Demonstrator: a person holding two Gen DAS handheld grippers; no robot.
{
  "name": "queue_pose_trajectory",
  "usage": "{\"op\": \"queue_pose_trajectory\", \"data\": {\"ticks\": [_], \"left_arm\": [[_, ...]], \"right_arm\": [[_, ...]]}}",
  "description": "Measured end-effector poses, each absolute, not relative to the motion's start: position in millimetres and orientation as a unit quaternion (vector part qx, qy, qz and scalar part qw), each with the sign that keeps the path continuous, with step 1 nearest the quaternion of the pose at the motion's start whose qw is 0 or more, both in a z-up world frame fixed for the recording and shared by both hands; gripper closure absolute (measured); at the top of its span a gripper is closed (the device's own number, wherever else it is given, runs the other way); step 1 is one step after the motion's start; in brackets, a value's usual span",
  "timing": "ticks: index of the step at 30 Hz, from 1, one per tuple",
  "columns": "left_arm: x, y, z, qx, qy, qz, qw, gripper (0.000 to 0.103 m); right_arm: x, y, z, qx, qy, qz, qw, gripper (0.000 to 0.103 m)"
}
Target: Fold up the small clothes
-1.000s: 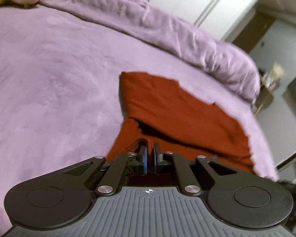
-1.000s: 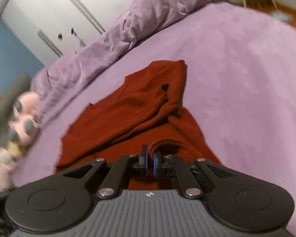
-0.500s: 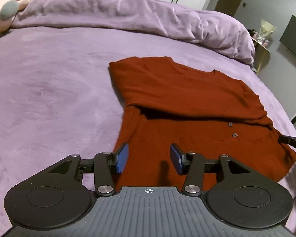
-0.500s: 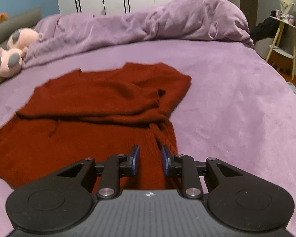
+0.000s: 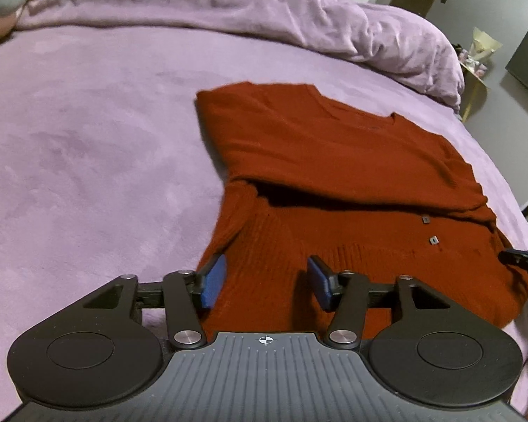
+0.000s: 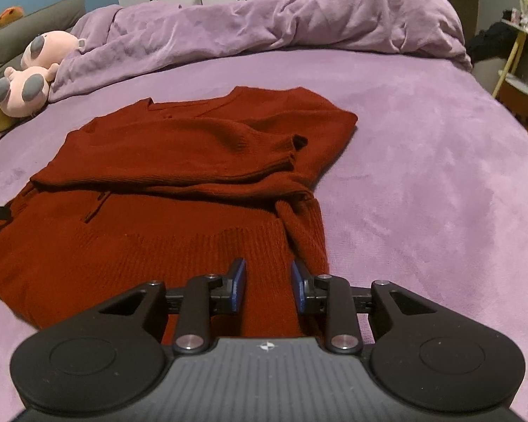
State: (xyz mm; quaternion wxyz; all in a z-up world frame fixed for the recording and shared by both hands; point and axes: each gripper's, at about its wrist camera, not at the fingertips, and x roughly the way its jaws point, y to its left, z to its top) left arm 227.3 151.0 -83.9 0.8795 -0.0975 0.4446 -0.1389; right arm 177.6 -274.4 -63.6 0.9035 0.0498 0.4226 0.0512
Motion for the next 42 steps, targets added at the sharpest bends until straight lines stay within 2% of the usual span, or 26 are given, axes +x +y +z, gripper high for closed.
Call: {"op": "queue_pose_trajectory", "data": {"ticks": [3,6,7,9,13,15,20,23,27,28,29,31,35,42], "left_arm": [[229.2,148.0,-85.7,-0.087,0.446,-0.149,0.878,0.041],[228.6,150.2,-85.8,-0.101,0.442,-0.145,0.879,0.045],[226.8,150.1,-84.7,-0.102,0.438,-0.143,0.882,0.048],[222.4,144.8,-82.5,-0.082,0.431,-0.142,0.887,0.06],[214.5,132.4,-78.4,-0.029,0.423,-0.143,0.894,0.073],[211.2,128.2,-75.3,-0.016,0.419,-0.146,0.896,0.081],[207.5,128.0,-70.3,-0.031,0.41,-0.165,0.896,0.081],[211.8,125.1,-78.0,-0.02,0.422,-0.167,0.891,0.069],[213.6,123.2,-82.8,-0.014,0.419,-0.171,0.891,0.07],[213.2,122.4,-82.6,-0.009,0.417,-0.171,0.893,0.072],[213.0,121.6,-82.4,-0.005,0.415,-0.171,0.893,0.082],[213.2,120.7,-81.7,0.001,0.418,-0.171,0.892,0.092],[205.8,123.8,-61.5,0.002,0.397,-0.195,0.897,0.094],[233.1,154.4,14.8,-0.059,0.303,-0.175,0.935,0.095]], "right_arm": [[182.0,-278.2,-66.9,0.061,0.427,0.055,0.901,0.074],[186.8,-281.0,-68.7,0.069,0.43,0.058,0.898,0.073],[187.7,-282.6,-69.3,0.078,0.431,0.056,0.897,0.073],[186.1,-281.3,-67.9,0.079,0.428,0.054,0.899,0.073],[175.2,-263.5,-64.9,0.019,0.411,0.058,0.91,0.093],[170.0,-257.7,-62.8,0.005,0.403,0.057,0.913,0.096],[162.1,-255.9,-55.2,0.006,0.382,0.049,0.923,0.097],[163.4,-255.8,-56.5,0.007,0.386,0.047,0.921,0.097],[170.5,-257.0,-64.6,0.013,0.405,0.043,0.913,0.095],[172.0,-257.1,-64.8,0.012,0.407,0.045,0.912,0.095],[173.2,-256.7,-65.7,0.008,0.409,0.048,0.911,0.095],[174.3,-255.0,-67.3,-0.003,0.41,0.05,0.911,0.095],[167.6,-246.2,-56.7,-0.033,0.386,0.057,0.92,0.098],[177.8,-254.4,13.2,-0.021,0.27,0.052,0.961,0.098]]}}
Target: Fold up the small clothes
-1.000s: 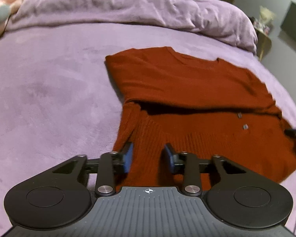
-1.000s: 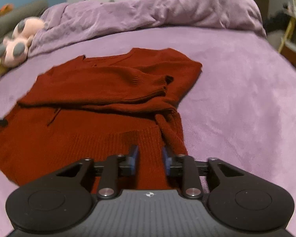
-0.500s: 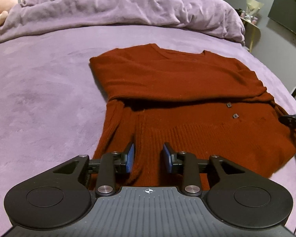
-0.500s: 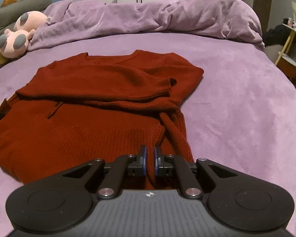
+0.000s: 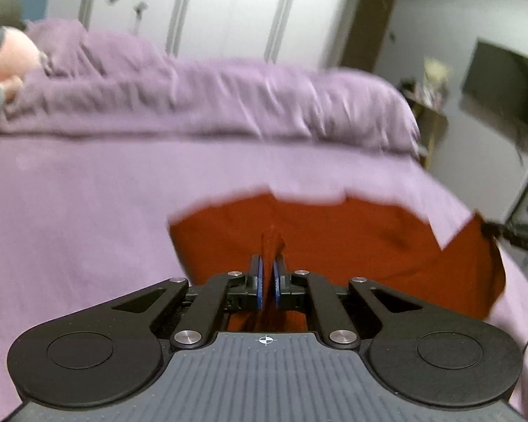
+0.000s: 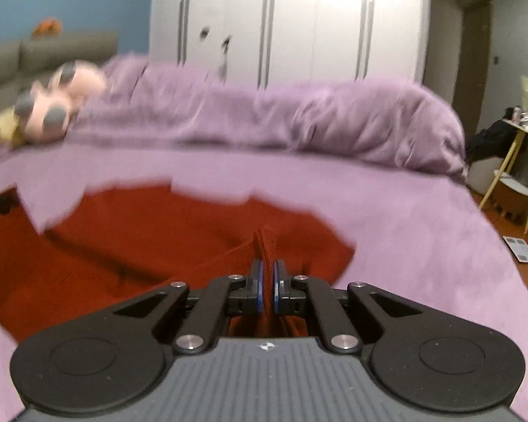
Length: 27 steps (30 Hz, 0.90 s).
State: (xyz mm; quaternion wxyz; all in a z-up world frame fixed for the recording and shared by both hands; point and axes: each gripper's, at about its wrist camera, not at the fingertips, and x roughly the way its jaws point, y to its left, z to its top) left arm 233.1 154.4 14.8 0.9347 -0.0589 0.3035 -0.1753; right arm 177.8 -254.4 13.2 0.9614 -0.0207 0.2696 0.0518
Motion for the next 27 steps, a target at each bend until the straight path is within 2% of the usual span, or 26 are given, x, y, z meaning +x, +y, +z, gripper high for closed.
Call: {"op": "queue_pose_trajectory", "data": {"ticks": [3,7,9,11,12,13,15,18,27], "left_arm": [[266.0,158.7,18.6,-0.068,0.284,-0.143,0.946,0.098],[301.7,162.5,-13.1,-0.11,0.338,-0.121,0.927,0.097],[301.4,165.2,-26.8,-0.117,0.354,-0.125,0.92,0.084],[294.3,163.8,-41.0,-0.104,0.361,-0.144,0.916,0.076],[291.0,161.8,-47.0,-0.098,0.368,-0.151,0.912,0.072],[289.1,160.6,-52.7,-0.094,0.376,-0.157,0.909,0.071],[286.4,156.5,-62.0,-0.088,0.391,-0.169,0.9,0.069],[283.1,149.3,-69.6,-0.082,0.399,-0.178,0.896,0.057],[288.3,143.1,-70.3,-0.056,0.405,-0.163,0.898,0.052]], "right_arm": [[211.0,-260.9,19.7,-0.014,0.249,0.019,0.968,0.102],[258.9,-270.5,-5.5,0.018,0.296,-0.002,0.955,0.102],[266.4,-268.4,-19.4,0.022,0.331,0.011,0.943,0.101],[258.9,-262.8,-26.7,0.016,0.339,0.041,0.94,0.098],[253.0,-258.4,-30.8,0.002,0.343,0.054,0.938,0.092],[248.9,-256.0,-35.8,-0.014,0.349,0.057,0.935,0.081],[241.6,-251.9,-47.2,-0.042,0.365,0.048,0.929,0.072],[236.4,-256.4,-53.3,-0.031,0.373,0.044,0.926,0.072],[242.9,-249.3,-56.5,-0.044,0.379,0.046,0.923,0.072]]}}
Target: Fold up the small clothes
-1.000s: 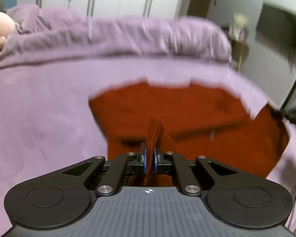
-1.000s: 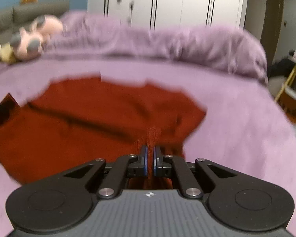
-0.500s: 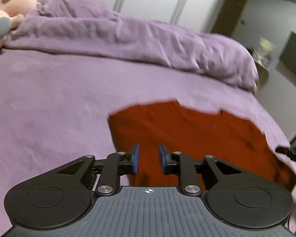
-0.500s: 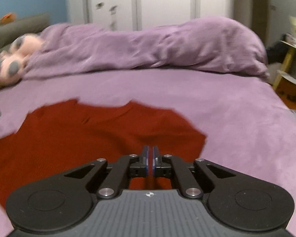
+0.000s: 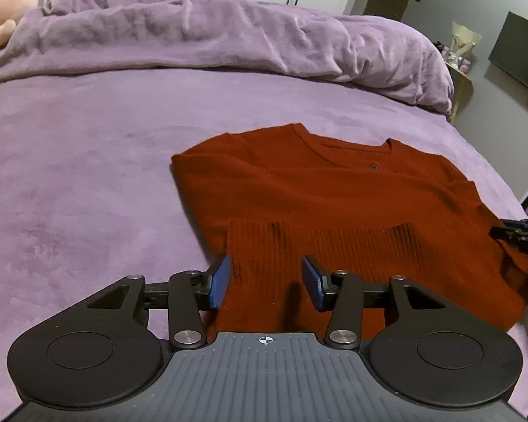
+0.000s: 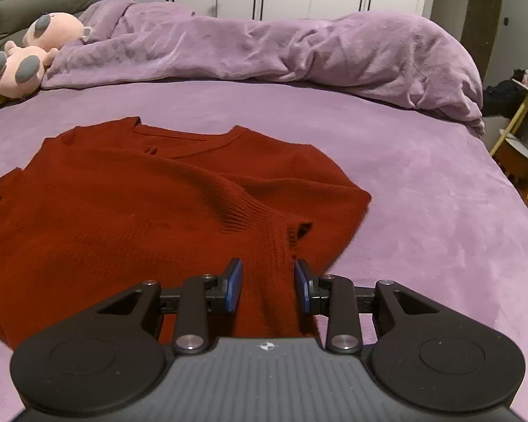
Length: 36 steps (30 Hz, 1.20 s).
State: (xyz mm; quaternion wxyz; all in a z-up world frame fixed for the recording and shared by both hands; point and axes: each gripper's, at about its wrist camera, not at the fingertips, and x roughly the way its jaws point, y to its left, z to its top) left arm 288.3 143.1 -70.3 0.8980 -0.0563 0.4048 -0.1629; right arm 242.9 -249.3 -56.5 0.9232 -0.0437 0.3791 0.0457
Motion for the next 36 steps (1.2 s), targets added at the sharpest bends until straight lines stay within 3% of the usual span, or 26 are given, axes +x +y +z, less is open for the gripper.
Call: {"op": "queue_pose_trajectory", "data": {"ticks": [2,4,6,14,17,28,30,32,36], "left_arm": [[290.3,144.8,-71.7,-0.054,0.409,-0.152,0.898,0.052],[291.7,148.7,-72.5,-0.063,0.409,-0.142,0.899,0.052],[293.6,152.7,-73.1,-0.084,0.413,-0.148,0.895,0.053],[292.2,148.7,-73.8,-0.091,0.414,-0.172,0.889,0.056],[289.8,144.5,-72.3,-0.078,0.412,-0.177,0.89,0.062],[298.3,130.7,-87.1,-0.066,0.424,-0.195,0.882,0.06],[298.9,132.4,-88.1,-0.079,0.423,-0.193,0.882,0.071],[297.5,131.8,-85.4,-0.07,0.418,-0.191,0.885,0.093],[294.9,136.9,-62.8,-0.08,0.396,-0.192,0.894,0.093]], "right_arm": [[243.0,-246.6,-56.8,-0.049,0.378,0.048,0.923,0.074],[242.3,-244.9,-56.6,-0.052,0.377,0.051,0.923,0.088],[241.6,-243.2,-56.1,-0.055,0.377,0.056,0.923,0.094],[248.0,-243.3,-60.8,-0.047,0.39,0.059,0.918,0.093],[248.6,-242.9,-62.5,-0.042,0.391,0.057,0.918,0.092],[250.7,-241.7,-66.7,-0.018,0.395,0.055,0.917,0.092],[252.7,-242.6,-67.4,-0.014,0.398,0.054,0.916,0.093],[254.0,-243.4,-67.1,-0.007,0.4,0.051,0.915,0.095],[248.0,-244.0,-54.5,-0.002,0.374,0.053,0.926,0.097]]}}
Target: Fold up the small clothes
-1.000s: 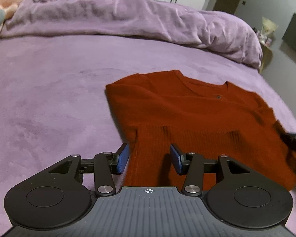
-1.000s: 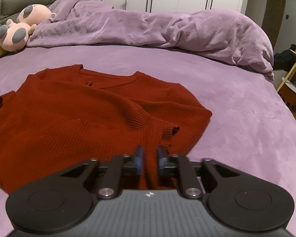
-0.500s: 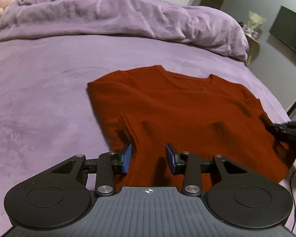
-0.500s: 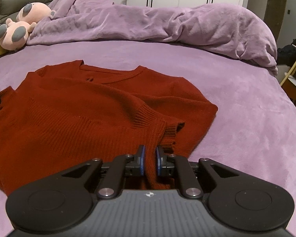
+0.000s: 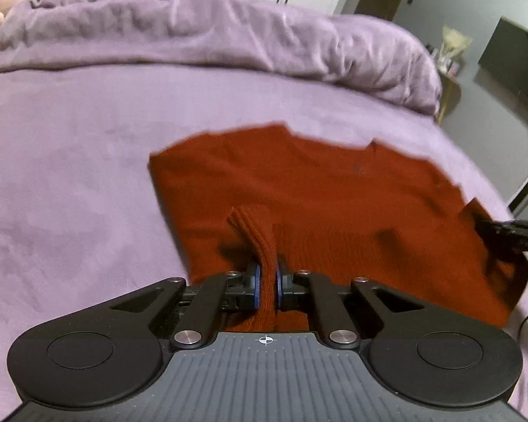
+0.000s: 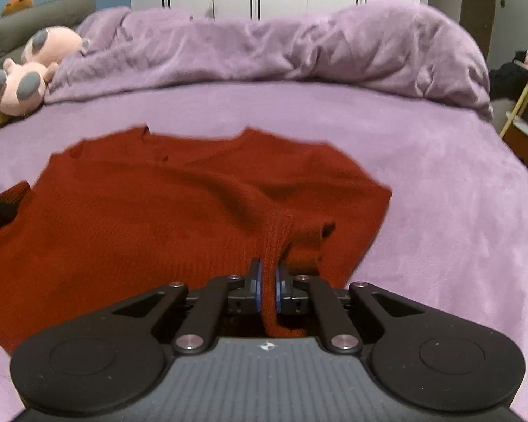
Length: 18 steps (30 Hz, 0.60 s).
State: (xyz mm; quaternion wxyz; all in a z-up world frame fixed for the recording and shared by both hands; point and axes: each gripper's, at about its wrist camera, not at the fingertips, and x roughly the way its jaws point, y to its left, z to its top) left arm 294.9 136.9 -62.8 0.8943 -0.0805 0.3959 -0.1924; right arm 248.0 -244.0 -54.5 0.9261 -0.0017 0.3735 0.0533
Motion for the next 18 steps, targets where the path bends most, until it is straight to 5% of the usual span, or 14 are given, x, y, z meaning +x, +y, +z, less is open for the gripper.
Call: {"op": "queue_pose_trajectory", "data": {"ticks": [8,18], "left_arm": [[325.5,147.1,-2.3,-0.105,0.308,-0.163,0.931,0.094],[354.3,135.3,-68.9,-0.082,0.389,-0.15,0.905,0.089]], "right_arm": [[268.9,-261.3,-5.6,0.035,0.292,0.023,0.956,0.097],[322.1,-268.6,-62.8,0.03,0.373,0.009,0.927,0.095]]}}
